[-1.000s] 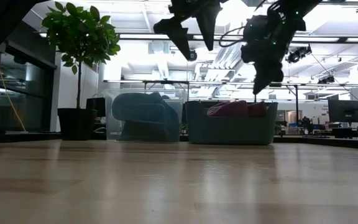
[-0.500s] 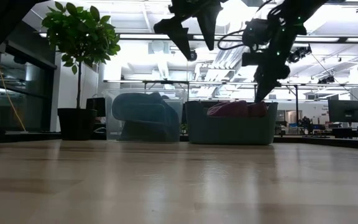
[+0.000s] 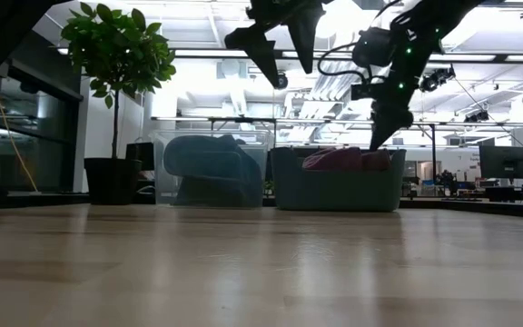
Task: Pick & Place hat
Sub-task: Adjust the red caps in the blue bin, then return to Home Position
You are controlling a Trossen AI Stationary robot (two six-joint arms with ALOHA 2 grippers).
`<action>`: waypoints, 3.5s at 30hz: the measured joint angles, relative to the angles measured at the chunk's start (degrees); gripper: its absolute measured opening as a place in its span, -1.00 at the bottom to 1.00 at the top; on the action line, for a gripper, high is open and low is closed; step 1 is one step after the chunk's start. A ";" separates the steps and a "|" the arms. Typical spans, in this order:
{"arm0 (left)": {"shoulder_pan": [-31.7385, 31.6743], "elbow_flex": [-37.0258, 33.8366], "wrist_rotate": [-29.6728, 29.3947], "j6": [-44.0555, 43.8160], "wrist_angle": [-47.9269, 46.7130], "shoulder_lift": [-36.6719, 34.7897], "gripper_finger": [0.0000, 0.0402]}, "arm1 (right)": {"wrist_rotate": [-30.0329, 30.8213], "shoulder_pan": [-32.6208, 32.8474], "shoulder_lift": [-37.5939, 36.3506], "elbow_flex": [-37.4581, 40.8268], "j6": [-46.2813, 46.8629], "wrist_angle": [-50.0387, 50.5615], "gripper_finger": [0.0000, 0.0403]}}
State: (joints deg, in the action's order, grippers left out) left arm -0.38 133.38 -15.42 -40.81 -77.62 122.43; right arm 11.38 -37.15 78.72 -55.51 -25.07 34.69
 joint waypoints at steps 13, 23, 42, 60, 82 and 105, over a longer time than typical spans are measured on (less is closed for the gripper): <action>0.00 0.02 0.00 -0.27 -0.04 -0.01 0.41 | -16.40 1.40 0.55 0.72 -0.96 9.21 -1.00; 0.02 0.02 0.31 -0.25 0.13 -0.01 0.41 | -7.96 2.87 1.36 0.96 -7.96 1.88 -1.00; 0.02 0.02 0.37 -0.64 0.07 -0.01 0.41 | 1.91 1.60 7.28 0.96 -9.50 -0.47 -1.00; 0.02 0.02 0.50 -0.62 -0.23 -0.02 0.41 | -12.02 1.16 2.90 -1.79 -3.59 -3.47 -1.00; 0.00 0.00 -2.13 0.01 -8.90 -0.89 0.41 | -15.88 -1.24 -3.51 -4.60 5.75 -4.33 -1.00; 0.02 -0.30 1.19 -0.97 -4.53 -19.04 0.41 | -19.22 -0.32 -29.48 -4.63 12.21 16.59 -1.00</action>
State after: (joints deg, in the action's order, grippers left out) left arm -0.36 133.09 -14.23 -41.78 -82.16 103.38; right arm -7.84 -37.47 49.23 -60.14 -12.86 51.28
